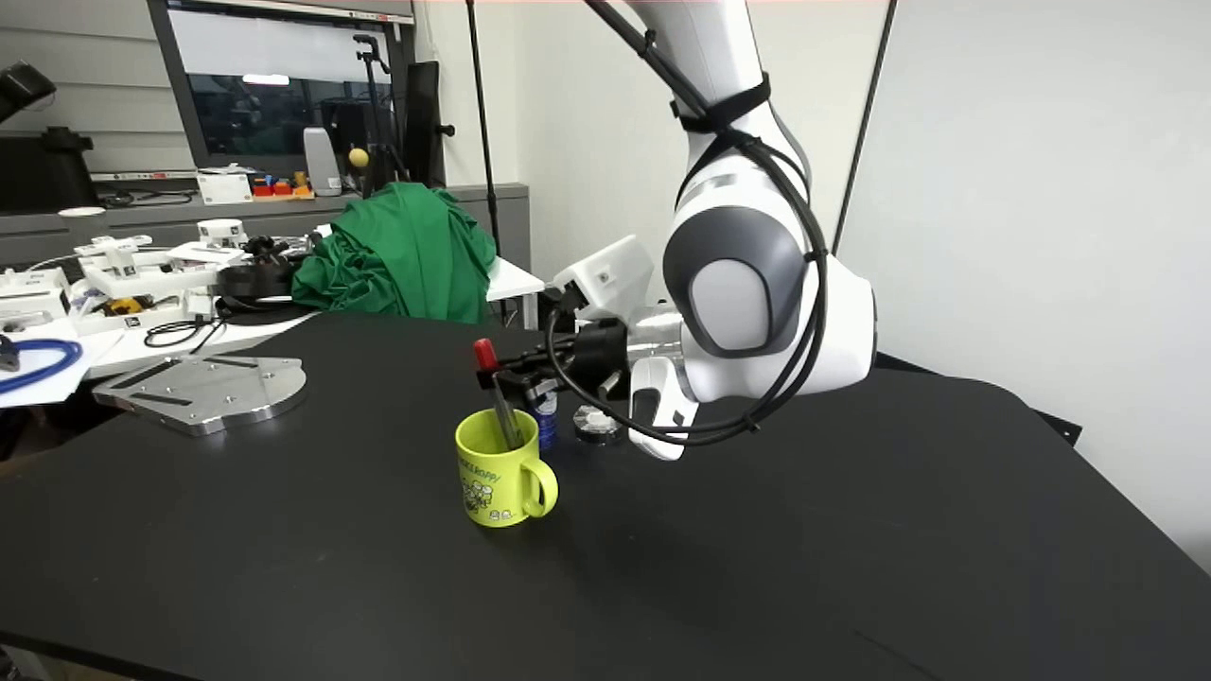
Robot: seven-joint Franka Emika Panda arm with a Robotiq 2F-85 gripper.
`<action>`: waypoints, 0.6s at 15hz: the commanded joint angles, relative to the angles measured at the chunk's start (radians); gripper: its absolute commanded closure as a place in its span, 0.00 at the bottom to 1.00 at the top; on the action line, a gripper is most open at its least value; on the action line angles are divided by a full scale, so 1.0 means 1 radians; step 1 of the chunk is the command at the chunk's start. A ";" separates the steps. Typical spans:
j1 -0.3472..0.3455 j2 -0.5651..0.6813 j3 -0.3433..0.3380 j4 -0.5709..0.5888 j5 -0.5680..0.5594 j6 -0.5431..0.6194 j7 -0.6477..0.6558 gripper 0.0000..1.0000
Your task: Pick the marker and put it in the cup
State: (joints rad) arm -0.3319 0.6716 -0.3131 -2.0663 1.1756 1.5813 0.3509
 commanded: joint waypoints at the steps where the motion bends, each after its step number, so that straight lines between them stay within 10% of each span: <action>1: -0.010 0.051 0.010 0.047 0.022 -0.013 -0.001 0.95; 2: -0.009 0.053 0.012 0.052 0.021 -0.014 -0.003 0.93; 3: -0.009 0.050 0.015 0.056 0.020 -0.022 -0.005 0.54; 9: 0.007 0.006 0.025 0.098 0.011 -0.039 -0.014 0.21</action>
State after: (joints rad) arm -0.3243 0.6955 -0.2942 -2.0024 1.1766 1.5646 0.3352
